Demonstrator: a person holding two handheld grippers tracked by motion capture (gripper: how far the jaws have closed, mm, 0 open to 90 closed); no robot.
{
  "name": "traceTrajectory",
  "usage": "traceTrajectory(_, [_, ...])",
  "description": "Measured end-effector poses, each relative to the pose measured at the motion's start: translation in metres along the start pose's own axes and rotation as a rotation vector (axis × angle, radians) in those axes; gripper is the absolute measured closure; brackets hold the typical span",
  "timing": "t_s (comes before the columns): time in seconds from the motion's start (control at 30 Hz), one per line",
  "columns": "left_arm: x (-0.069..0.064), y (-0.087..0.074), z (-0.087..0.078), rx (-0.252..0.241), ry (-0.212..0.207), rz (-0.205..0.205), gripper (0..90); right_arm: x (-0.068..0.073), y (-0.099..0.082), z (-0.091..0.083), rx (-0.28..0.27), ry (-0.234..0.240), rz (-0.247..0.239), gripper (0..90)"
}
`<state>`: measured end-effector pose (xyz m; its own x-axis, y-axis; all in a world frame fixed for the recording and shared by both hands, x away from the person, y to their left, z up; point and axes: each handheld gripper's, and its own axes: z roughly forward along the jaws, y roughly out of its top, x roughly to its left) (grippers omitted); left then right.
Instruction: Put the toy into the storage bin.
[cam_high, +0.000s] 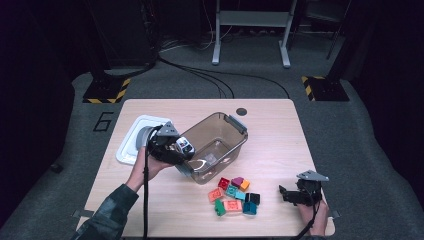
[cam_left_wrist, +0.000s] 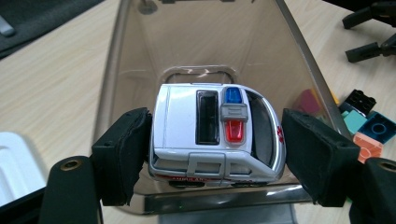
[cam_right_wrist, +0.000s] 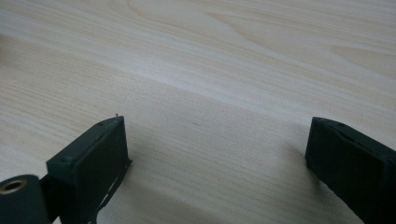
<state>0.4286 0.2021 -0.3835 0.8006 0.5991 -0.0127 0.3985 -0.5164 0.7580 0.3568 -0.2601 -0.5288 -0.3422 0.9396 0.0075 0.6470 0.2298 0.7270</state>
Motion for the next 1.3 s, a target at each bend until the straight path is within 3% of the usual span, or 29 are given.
traceTrajectory(0.4, [-0.014, -0.004, 0.019, 0.041, -0.066, -0.008, 25.6, 0.000, 0.000, 0.000, -0.001, -0.001, -0.003, 5.2])
traceTrajectory(0.7, [-0.018, -0.004, 0.020, 0.055, -0.078, -0.003, 26.2, 0.000, 0.000, 0.000, 0.000, 0.000, -0.003, 5.2])
traceTrajectory(0.73, [-0.018, -0.004, 0.020, 0.059, -0.094, -0.003, 37.3, 0.000, 0.000, 0.000, -0.001, -0.001, -0.003, 5.2])
traceTrajectory(0.8, [-0.019, -0.003, 0.020, 0.058, -0.083, 0.007, 43.1, 0.000, 0.000, 0.000, 0.000, -0.001, -0.004, 5.2])
traceTrajectory(0.9, [-0.018, -0.002, 0.022, 0.063, -0.079, 0.006, 39.9, 0.000, 0.000, 0.000, -0.001, -0.001, -0.003, 5.2])
traceTrajectory(1.1, [-0.016, -0.007, 0.009, 0.018, -0.062, -0.014, 28.1, 0.000, 0.000, 0.000, 0.000, 0.000, -0.004, 5.1])
traceTrajectory(1.3, [-0.012, -0.017, -0.023, -0.033, 0.001, -0.015, 17.8, 0.000, 0.000, 0.000, 0.000, 0.000, -0.003, 5.1])
